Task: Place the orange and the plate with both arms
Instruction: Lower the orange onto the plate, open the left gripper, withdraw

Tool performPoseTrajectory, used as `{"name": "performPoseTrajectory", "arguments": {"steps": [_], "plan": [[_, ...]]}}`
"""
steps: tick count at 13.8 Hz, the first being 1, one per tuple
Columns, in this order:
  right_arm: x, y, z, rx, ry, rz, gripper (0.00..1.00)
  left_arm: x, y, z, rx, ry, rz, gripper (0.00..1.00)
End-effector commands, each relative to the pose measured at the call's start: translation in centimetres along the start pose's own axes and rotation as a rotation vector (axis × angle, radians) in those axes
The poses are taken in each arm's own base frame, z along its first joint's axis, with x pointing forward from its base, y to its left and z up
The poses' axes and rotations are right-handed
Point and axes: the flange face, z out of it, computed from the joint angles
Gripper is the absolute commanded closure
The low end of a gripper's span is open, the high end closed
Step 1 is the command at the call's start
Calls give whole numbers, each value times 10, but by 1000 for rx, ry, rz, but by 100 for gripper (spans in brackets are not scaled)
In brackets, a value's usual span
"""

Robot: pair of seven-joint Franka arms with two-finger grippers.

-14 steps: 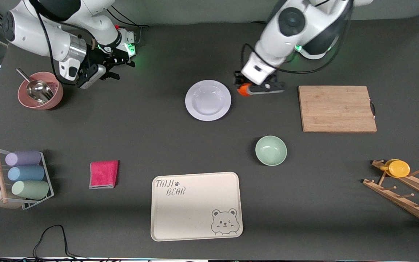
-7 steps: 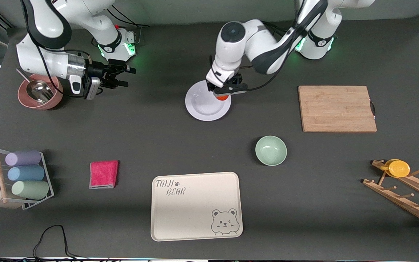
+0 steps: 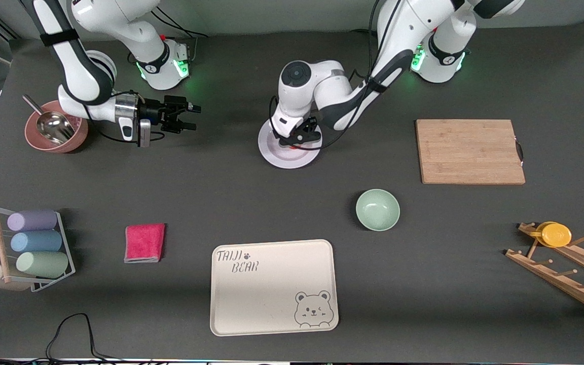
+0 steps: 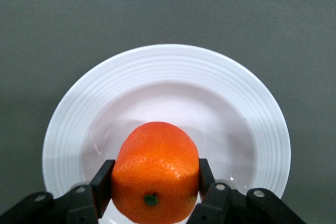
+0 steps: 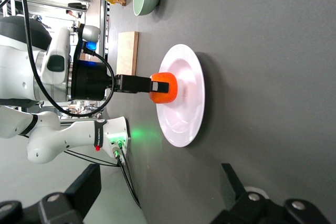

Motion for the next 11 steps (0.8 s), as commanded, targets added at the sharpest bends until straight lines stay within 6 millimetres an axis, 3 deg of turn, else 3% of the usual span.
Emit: {"name": "performPoseTrajectory", "arguments": {"steps": [1,4,6,8,11], "plan": [[-21,24,16,52,37,-7,0,3,7,-4,-5,39,5,0],[-36,49,33,106,71,-14,0,4,6,-8,5,56,20,0],[-46,63,42,135,80,-17,0,16,4,-30,3,91,19,0],[-53,74,48,146,84,-24,0,48,-14,-73,43,129,82,0],[-63,88,54,155,96,-18,0,100,-54,-164,-18,55,173,0]]}}
